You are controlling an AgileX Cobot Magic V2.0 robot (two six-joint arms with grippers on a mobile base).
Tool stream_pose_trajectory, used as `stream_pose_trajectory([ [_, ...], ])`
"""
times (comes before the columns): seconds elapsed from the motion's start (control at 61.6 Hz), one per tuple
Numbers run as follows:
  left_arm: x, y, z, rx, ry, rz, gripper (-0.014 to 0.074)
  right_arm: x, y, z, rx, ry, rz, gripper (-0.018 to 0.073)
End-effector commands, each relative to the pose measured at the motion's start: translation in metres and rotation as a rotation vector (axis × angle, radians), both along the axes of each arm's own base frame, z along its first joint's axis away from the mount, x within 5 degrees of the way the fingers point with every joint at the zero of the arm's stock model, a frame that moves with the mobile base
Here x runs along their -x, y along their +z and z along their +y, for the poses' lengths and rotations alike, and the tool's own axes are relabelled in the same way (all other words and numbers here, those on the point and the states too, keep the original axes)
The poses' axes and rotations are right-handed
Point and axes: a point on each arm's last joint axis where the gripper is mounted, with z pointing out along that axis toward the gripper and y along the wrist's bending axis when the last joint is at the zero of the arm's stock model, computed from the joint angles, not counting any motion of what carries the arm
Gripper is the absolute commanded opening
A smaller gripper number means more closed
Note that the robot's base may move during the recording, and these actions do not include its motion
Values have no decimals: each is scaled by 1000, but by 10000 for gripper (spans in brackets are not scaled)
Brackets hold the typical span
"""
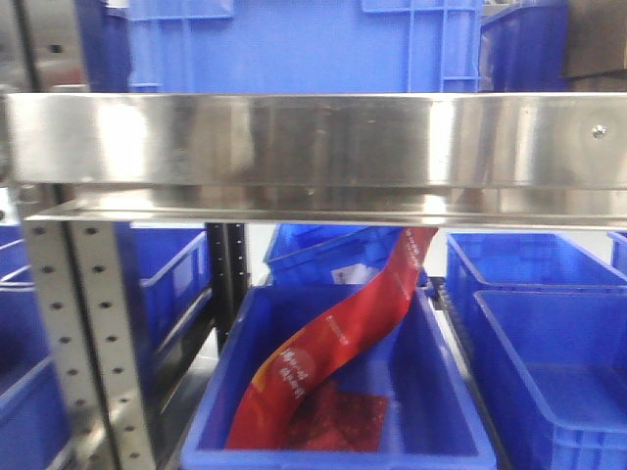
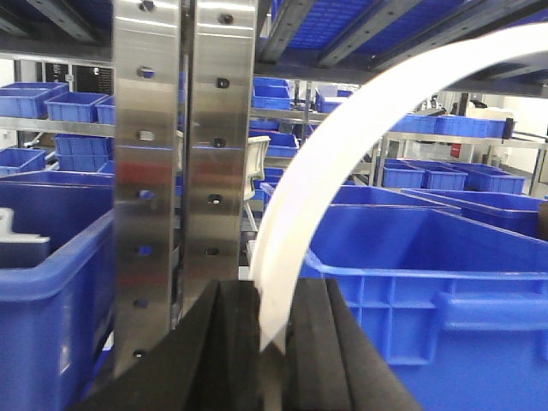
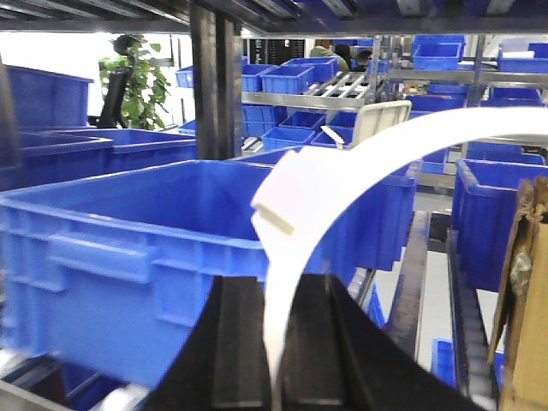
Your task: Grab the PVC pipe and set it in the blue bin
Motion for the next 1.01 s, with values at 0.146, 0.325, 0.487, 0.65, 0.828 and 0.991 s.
stream_pose_trajectory([
  [0.146, 1, 3, 0, 14, -4, -28, -111, 2, 4, 0, 6, 3, -28, -168],
  [0.325, 1, 3, 0, 14, -4, -26, -111, 2, 4, 0, 4, 5, -34, -168],
  [0.487, 1, 3, 0, 14, -4, -26, -111, 2, 4, 0, 4, 5, -34, -168],
  [0.65, 1, 3, 0, 14, -4, -26, -111, 2, 4, 0, 4, 5, -34, -168],
  [0.828, 1, 3, 0, 14, -4, -26, -111, 2, 4, 0, 4, 5, -34, -168],
  [0.991, 1, 3, 0, 14, -4, -26, -111, 2, 4, 0, 4, 5, -34, -168],
])
